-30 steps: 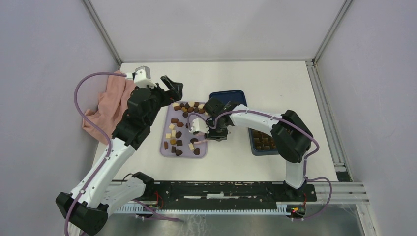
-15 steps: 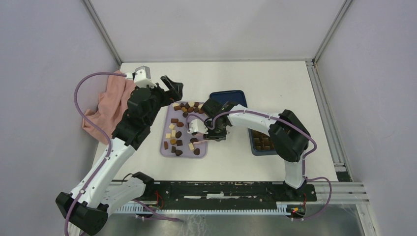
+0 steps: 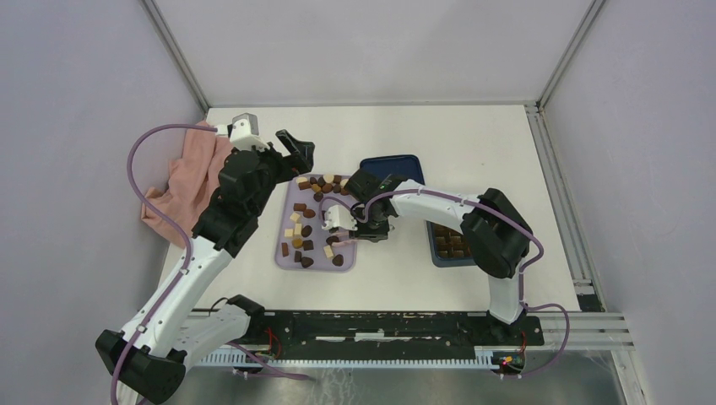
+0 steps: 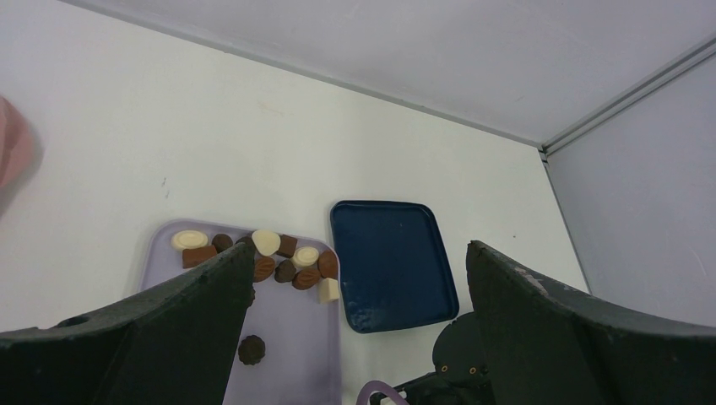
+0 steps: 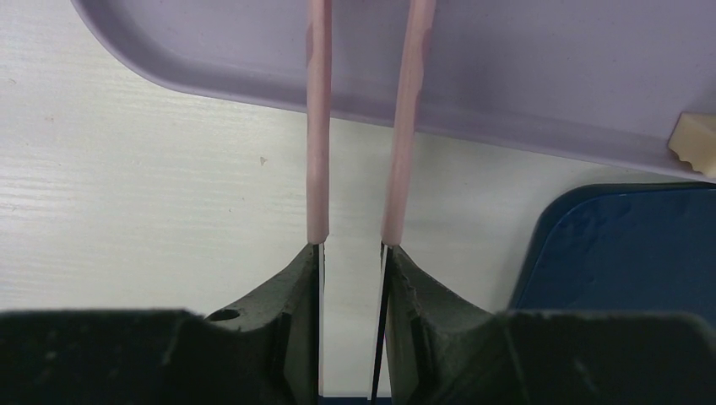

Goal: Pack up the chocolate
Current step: Pick up the fake chocolate from the plate.

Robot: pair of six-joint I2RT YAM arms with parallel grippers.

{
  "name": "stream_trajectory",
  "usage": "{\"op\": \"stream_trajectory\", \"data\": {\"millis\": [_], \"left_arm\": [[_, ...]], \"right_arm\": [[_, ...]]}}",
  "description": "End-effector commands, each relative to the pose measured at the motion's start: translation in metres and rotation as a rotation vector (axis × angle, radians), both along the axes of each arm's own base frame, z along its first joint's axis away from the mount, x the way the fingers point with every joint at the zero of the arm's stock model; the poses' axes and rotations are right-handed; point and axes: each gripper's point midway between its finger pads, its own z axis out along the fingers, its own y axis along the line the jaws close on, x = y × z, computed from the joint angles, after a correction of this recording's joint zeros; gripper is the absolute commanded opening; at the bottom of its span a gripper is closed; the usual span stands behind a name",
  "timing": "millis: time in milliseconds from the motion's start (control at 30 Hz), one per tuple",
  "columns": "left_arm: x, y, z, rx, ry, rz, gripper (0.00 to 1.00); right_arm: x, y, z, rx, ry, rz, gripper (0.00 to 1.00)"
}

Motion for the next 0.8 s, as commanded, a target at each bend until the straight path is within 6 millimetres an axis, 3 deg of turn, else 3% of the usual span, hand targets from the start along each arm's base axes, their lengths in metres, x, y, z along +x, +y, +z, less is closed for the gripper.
{"op": "stream_trajectory", "data": {"millis": [0,433,767], "left_arm": [[-0.001,0.005,0.007,0.001,-0.030,0.017,1.00],[-0.004,0.006,0.009,-0.007,-0.032,0.017,1.00],[-0.003,0.004,0.012,-0.017,-0.041,0.011,1.00]], "right_arm": [[0.008,0.013,0.016,0.043,-0.032,-0.009,0.28],[0.017,0.014,0.045,0.138,-0.067,-0.045,0.20],[0.030,0.006,0.092,0.304,-0.042,-0.106,0.19]]}}
